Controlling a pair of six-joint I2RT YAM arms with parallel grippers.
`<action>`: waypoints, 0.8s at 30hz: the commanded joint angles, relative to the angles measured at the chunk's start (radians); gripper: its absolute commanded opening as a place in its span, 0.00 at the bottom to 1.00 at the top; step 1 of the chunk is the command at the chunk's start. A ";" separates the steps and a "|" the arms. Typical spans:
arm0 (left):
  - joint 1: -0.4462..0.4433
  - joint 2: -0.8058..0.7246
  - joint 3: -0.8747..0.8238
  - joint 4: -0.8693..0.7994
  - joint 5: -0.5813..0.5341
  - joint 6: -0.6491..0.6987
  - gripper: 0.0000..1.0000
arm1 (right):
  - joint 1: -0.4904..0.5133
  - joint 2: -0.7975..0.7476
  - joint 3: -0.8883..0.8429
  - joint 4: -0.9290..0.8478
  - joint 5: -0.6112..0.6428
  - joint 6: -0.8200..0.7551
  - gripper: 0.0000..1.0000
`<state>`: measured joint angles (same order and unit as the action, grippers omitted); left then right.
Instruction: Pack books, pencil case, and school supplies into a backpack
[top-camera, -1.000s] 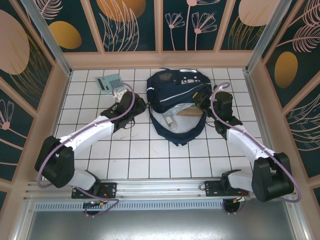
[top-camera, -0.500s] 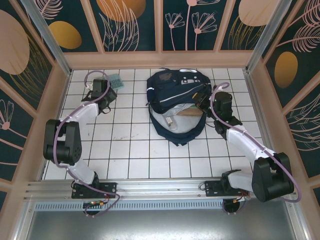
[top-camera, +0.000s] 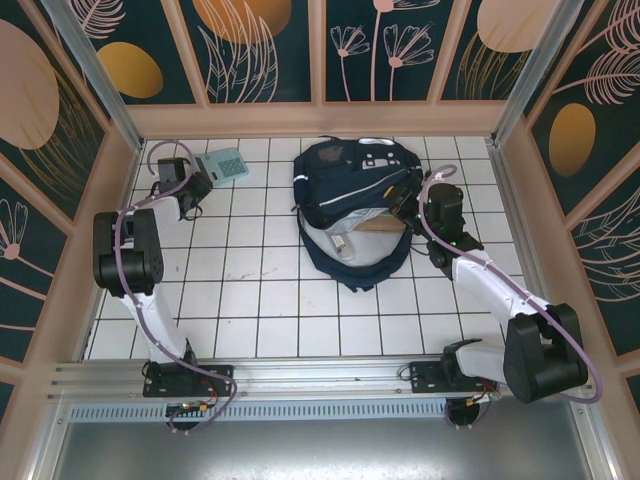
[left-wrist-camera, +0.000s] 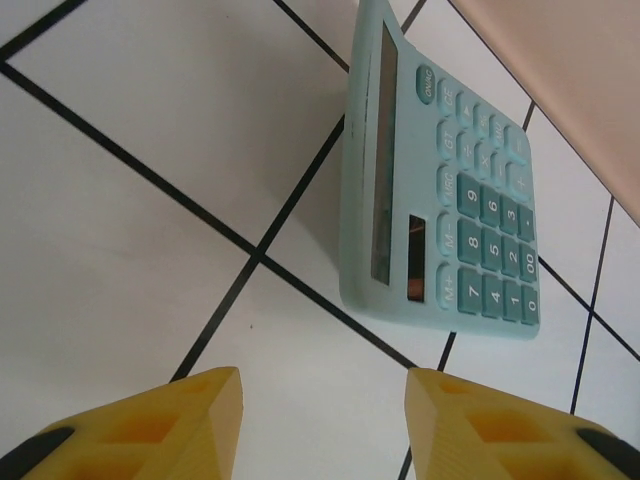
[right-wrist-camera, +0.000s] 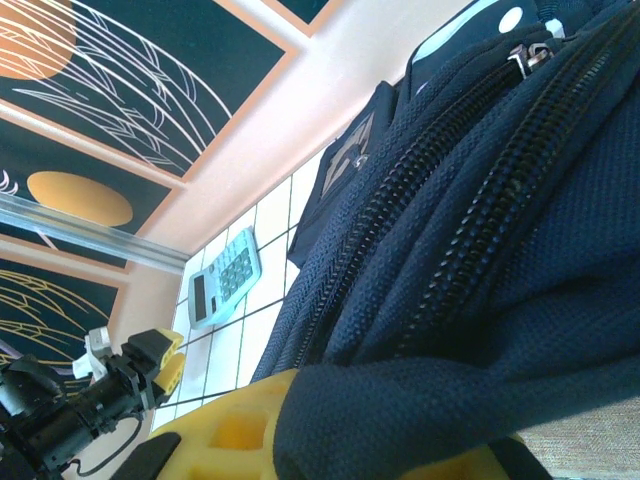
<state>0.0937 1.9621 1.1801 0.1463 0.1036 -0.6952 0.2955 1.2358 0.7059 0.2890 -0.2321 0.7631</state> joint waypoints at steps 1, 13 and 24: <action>0.009 0.049 0.038 0.093 0.094 0.017 0.47 | 0.026 0.016 0.032 0.064 -0.063 -0.030 0.00; 0.026 0.147 0.110 0.138 0.162 0.014 0.44 | 0.024 0.030 0.040 0.054 -0.065 -0.035 0.00; 0.031 0.203 0.182 0.089 0.177 0.049 0.35 | 0.024 0.042 0.043 0.054 -0.066 -0.035 0.00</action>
<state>0.1181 2.1422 1.3338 0.2405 0.2554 -0.6724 0.2966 1.2572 0.7136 0.2977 -0.2363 0.7559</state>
